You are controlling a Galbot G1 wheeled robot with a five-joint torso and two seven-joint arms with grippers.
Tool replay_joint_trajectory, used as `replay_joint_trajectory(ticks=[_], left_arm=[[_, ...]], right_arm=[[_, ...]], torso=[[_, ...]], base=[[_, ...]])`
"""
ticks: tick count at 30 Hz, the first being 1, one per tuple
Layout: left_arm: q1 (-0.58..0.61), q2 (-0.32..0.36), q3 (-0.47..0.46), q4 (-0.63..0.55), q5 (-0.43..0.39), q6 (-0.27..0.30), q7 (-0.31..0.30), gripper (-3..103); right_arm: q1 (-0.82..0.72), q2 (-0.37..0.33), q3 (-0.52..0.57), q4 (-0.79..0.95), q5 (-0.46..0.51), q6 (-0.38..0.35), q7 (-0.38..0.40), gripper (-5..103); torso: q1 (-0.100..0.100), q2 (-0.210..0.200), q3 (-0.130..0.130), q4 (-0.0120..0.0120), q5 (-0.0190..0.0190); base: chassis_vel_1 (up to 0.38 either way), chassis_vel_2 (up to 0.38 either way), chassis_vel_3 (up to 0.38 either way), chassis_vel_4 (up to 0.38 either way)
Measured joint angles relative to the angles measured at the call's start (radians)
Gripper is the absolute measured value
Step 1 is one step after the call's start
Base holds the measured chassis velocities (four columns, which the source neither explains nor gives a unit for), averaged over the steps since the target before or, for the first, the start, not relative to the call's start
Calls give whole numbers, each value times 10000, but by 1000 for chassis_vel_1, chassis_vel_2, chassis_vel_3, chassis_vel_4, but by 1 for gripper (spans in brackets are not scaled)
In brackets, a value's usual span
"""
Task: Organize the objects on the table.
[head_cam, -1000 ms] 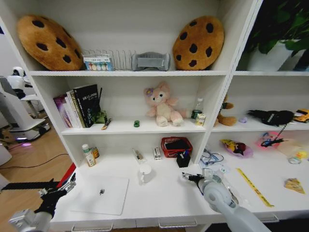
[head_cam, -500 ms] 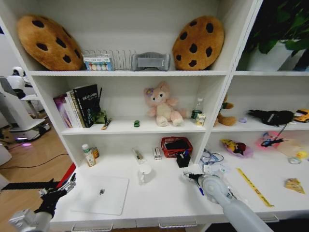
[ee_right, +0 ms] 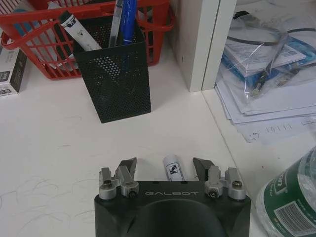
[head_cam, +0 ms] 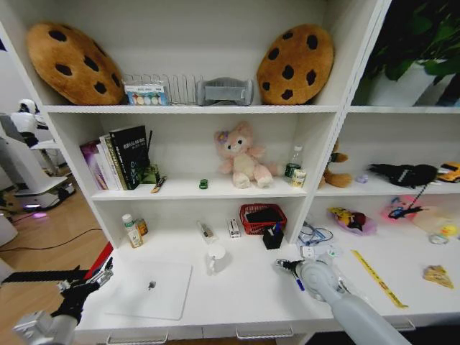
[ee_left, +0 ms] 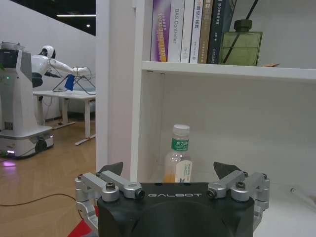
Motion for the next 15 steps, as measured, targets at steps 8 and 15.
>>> replay_joint_trajectory(ticks=[8,15], left_arm=[[0,0,0,0,0,0,0,100],[0,0,0,0,0,0,0,100]], right_arm=[[-10,-33,-32,113,134,-49,155,40],[-138,-70,5,256,179,-78,248,13]], torso=[[1,-1,1,1,6],[1,-1,2,2,8]], base=[[0,0,0,0],[0,0,0,0]])
